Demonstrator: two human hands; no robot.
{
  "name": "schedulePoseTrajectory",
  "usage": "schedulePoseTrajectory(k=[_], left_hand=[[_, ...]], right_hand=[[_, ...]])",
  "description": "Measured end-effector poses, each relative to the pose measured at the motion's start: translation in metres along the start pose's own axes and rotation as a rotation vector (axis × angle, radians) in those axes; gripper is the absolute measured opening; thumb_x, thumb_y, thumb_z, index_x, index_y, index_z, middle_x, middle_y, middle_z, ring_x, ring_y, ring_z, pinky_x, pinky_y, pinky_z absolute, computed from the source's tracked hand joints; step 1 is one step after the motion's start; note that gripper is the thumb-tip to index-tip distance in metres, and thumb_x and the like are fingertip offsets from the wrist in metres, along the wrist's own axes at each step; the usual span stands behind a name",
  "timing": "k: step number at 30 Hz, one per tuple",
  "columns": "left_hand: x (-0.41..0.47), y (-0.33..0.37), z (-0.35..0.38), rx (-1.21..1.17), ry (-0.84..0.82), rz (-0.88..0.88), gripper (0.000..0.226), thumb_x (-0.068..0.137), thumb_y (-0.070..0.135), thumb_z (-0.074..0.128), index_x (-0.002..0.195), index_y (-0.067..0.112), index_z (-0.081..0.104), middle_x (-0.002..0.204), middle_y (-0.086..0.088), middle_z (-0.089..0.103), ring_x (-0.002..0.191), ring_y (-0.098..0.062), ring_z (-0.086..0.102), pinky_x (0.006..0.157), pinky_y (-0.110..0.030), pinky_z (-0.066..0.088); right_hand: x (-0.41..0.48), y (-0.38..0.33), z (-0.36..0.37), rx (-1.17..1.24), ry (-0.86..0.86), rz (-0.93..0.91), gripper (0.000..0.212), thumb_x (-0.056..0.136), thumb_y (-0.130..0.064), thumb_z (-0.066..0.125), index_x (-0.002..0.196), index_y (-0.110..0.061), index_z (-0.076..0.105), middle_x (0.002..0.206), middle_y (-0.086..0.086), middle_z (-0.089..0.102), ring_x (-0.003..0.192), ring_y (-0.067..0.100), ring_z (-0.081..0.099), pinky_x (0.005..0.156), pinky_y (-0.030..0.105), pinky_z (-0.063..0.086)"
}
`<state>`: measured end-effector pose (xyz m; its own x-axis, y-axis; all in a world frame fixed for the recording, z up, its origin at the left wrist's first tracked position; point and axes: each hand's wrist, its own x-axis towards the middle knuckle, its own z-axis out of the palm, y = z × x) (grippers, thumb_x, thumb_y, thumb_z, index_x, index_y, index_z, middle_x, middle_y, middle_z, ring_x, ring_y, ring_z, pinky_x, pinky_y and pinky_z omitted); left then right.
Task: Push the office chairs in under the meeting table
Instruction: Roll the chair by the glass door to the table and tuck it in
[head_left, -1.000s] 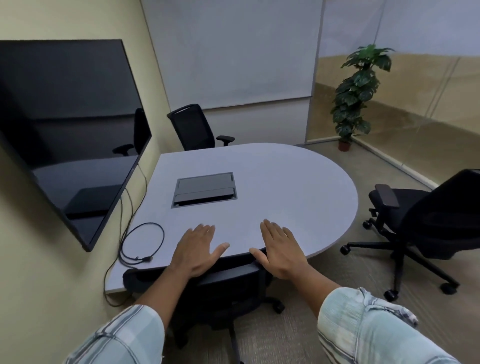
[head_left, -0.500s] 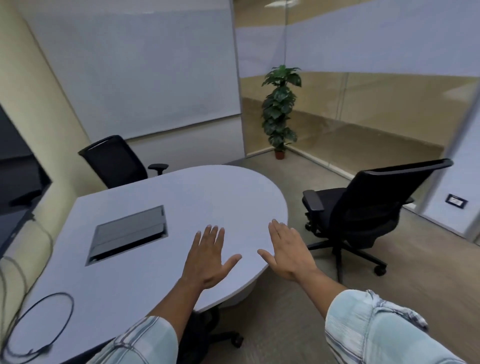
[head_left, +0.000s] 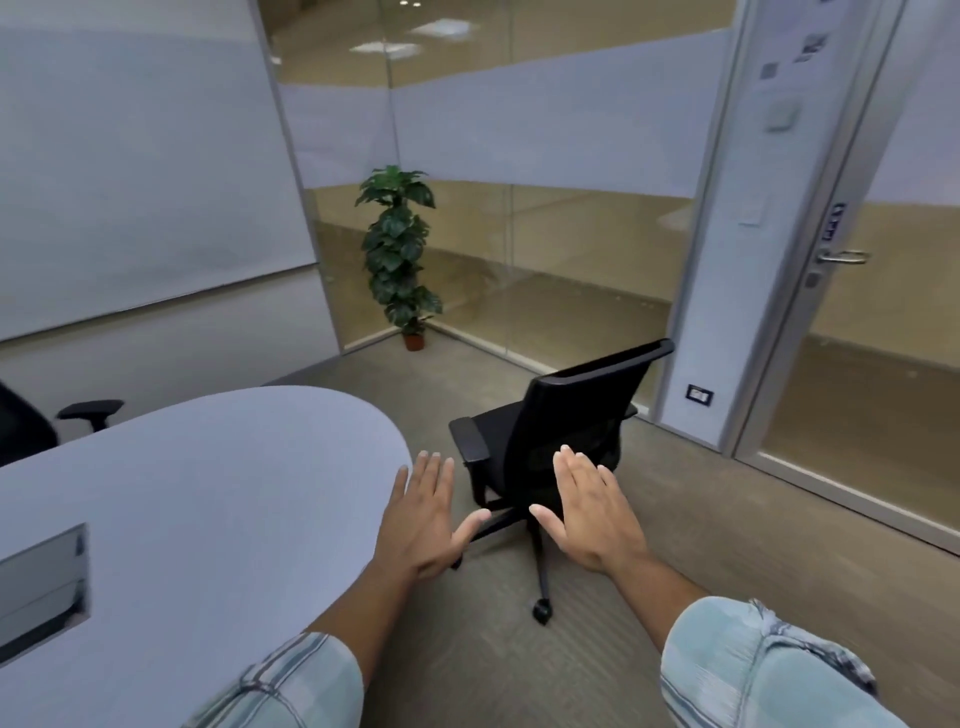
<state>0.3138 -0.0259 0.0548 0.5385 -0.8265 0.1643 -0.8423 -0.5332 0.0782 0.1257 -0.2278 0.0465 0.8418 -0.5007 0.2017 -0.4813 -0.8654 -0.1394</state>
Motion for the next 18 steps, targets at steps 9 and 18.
schedulePoseTrajectory(k=[9, 18], left_hand=[[0.144, 0.061, 0.047, -0.043, 0.004, 0.159, 0.118, 0.092, 0.092, -0.004, 0.173, 0.01, 0.02, 0.181, -0.013, 0.018, 0.169, -0.028, 0.003, 0.136, -0.048, -0.003], [0.307, 0.072, 0.064, -0.082, 0.051, 0.217, 0.111, 0.097, 0.091, 0.004, 0.174, 0.011, 0.016, 0.182, -0.014, 0.014, 0.169, -0.025, -0.003, 0.137, -0.047, -0.006]], right_hand=[[0.072, 0.114, -0.004, -0.034, 0.036, 0.134, 0.089, 0.108, -0.069, 0.031, 0.172, -0.013, 0.008, 0.182, 0.009, 0.01, 0.168, 0.027, 0.008, 0.135, 0.047, 0.008], [0.2, 0.192, -0.013, -0.073, 0.052, 0.18, 0.089, 0.108, -0.07, 0.031, 0.172, -0.012, 0.01, 0.181, 0.01, 0.012, 0.167, 0.027, 0.01, 0.135, 0.047, 0.008]])
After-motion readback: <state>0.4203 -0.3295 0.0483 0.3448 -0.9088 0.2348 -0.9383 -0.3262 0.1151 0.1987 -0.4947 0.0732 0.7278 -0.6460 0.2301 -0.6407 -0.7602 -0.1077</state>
